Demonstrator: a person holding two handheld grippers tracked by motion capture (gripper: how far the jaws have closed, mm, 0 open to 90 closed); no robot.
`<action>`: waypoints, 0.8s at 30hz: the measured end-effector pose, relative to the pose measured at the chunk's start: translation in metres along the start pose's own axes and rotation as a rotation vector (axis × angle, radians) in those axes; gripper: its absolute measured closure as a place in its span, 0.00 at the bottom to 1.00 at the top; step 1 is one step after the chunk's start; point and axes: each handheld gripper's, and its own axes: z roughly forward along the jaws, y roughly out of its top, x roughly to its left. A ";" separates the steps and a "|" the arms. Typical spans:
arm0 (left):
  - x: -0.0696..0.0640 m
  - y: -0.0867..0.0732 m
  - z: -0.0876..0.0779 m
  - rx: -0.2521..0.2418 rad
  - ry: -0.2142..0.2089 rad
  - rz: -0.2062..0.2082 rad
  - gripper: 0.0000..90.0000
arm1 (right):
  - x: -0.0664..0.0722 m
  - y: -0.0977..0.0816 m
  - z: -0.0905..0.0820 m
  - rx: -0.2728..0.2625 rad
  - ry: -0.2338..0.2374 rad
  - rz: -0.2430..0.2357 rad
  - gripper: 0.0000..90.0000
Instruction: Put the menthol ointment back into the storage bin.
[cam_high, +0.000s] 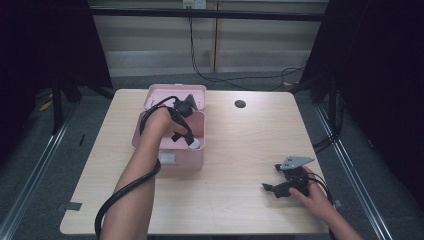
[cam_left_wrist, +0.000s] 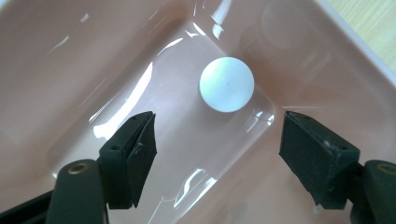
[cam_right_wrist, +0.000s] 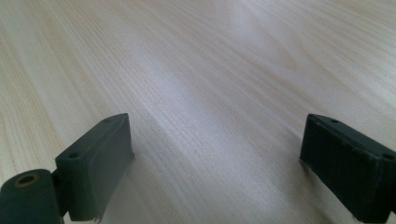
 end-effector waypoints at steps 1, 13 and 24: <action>0.000 -0.001 -0.002 -0.001 0.004 -0.006 0.28 | 0.000 0.000 0.000 0.000 0.000 0.000 0.09; 0.004 -0.014 -0.027 -0.017 0.010 -0.051 0.25 | 0.000 0.000 0.000 0.001 0.000 -0.002 0.09; 0.010 -0.034 -0.047 -0.043 0.003 -0.135 0.25 | 0.000 0.000 0.000 0.001 0.000 -0.002 0.09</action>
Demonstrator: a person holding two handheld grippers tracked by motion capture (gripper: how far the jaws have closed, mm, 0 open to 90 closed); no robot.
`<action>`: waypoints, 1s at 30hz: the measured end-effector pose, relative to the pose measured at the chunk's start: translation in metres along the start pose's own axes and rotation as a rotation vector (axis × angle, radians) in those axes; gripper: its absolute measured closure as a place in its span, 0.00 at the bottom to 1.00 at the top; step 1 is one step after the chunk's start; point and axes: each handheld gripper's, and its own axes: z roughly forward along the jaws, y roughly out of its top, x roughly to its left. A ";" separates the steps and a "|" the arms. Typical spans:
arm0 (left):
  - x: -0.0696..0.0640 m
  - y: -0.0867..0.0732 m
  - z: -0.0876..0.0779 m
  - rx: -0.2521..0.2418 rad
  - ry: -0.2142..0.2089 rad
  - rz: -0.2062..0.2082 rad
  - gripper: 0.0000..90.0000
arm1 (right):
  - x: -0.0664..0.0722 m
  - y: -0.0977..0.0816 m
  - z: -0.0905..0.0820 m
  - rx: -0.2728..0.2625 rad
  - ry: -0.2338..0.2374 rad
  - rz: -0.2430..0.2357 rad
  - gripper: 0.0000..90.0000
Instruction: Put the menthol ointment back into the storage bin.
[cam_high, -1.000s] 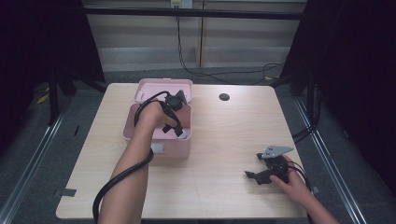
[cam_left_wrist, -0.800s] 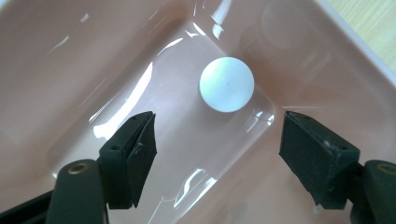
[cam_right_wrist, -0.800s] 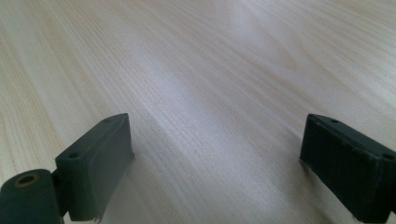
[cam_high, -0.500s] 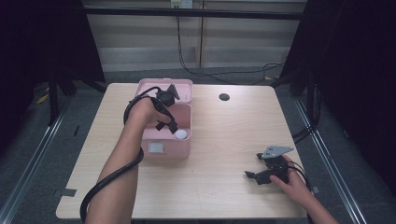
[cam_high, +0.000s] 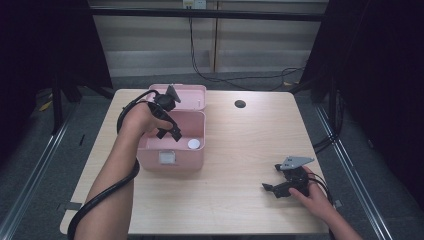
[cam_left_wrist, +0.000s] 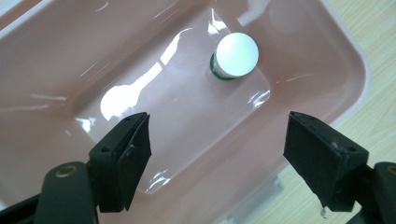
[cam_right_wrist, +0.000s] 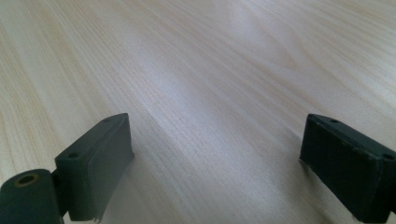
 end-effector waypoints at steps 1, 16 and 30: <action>0.001 -0.002 -0.002 -0.001 -0.002 -0.006 0.25 | 0.000 0.000 0.000 0.000 0.000 0.000 0.09; 0.015 -0.034 -0.021 -0.027 -0.002 -0.082 0.25 | 0.000 0.000 0.000 0.000 0.000 0.000 0.09; 0.026 -0.063 -0.036 -0.029 0.001 -0.119 0.25 | 0.000 0.000 0.000 -0.002 -0.001 0.000 0.09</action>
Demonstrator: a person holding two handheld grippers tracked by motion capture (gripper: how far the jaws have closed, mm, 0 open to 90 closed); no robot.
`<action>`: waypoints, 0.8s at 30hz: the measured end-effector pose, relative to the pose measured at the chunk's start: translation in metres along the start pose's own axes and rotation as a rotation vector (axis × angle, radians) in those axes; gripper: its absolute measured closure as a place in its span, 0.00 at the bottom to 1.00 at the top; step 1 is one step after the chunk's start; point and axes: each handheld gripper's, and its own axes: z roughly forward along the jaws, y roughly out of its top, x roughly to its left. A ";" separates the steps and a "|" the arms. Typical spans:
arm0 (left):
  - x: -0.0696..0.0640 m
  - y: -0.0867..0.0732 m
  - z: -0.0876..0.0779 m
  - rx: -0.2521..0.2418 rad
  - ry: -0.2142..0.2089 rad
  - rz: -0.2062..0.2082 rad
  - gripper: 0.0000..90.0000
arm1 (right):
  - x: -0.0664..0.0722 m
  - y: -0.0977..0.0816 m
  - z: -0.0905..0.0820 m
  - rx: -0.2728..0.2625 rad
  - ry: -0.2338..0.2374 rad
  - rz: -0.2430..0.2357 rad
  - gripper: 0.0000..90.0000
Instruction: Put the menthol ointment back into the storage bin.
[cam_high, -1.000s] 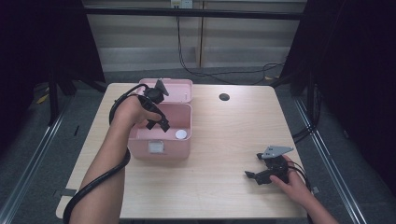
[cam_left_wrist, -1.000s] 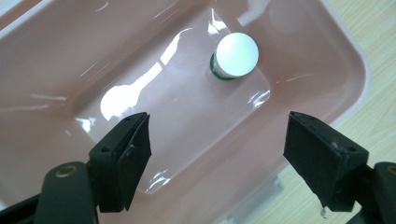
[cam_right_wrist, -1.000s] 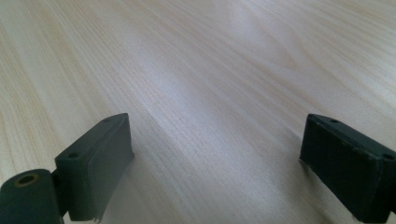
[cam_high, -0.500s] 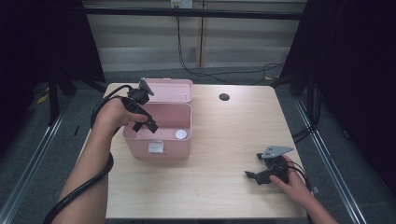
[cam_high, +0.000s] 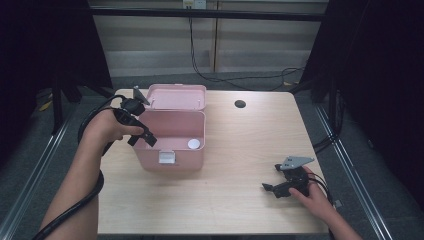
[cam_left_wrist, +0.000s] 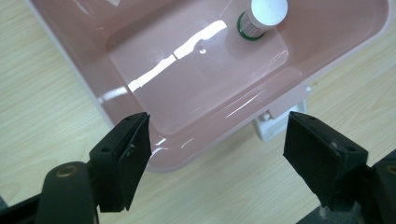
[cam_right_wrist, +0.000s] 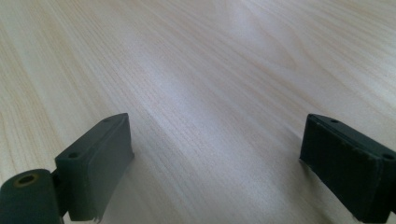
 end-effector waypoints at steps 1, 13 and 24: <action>0.000 0.000 0.000 0.000 0.000 0.000 0.25 | 0.000 0.000 0.000 0.000 0.000 0.000 0.09; 0.011 -0.031 -0.009 -0.031 0.007 -0.016 0.25 | 0.000 0.000 0.000 0.000 0.000 0.000 0.09; 0.014 -0.055 0.005 -0.056 0.000 0.009 0.24 | 0.000 0.000 0.000 0.000 0.000 0.000 0.09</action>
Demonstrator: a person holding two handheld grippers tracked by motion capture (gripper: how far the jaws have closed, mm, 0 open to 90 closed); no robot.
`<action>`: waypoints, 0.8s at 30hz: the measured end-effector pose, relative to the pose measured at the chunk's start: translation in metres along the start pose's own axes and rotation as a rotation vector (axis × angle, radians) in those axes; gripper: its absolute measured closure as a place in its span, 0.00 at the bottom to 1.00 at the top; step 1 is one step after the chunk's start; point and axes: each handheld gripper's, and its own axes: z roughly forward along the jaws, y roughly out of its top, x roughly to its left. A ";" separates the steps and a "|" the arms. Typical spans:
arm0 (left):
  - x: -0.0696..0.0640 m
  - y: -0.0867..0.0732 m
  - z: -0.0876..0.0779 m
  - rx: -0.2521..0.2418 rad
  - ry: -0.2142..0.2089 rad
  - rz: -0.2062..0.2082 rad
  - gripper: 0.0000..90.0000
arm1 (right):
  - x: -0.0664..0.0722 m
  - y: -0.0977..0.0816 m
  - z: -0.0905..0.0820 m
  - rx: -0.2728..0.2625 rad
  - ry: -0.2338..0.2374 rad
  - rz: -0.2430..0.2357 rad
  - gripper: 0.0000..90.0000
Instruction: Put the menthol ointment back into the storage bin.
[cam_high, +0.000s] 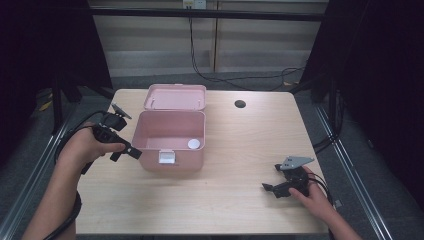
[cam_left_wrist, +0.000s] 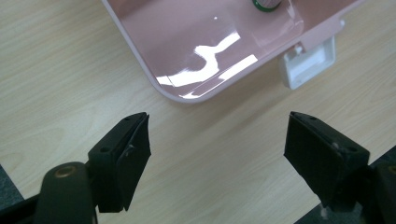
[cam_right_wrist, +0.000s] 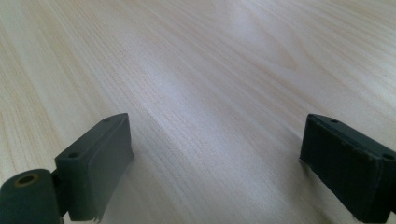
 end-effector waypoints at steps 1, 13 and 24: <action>-0.001 -0.002 0.003 -0.001 -0.007 0.011 0.24 | 0.000 0.000 0.000 0.000 0.000 0.000 0.09; -0.002 -0.021 0.032 -0.028 -0.022 0.041 0.23 | 0.000 0.000 0.000 0.002 0.001 0.001 0.09; -0.002 -0.035 0.054 -0.013 -0.015 0.030 0.23 | 0.000 0.000 0.000 0.002 0.001 0.001 0.09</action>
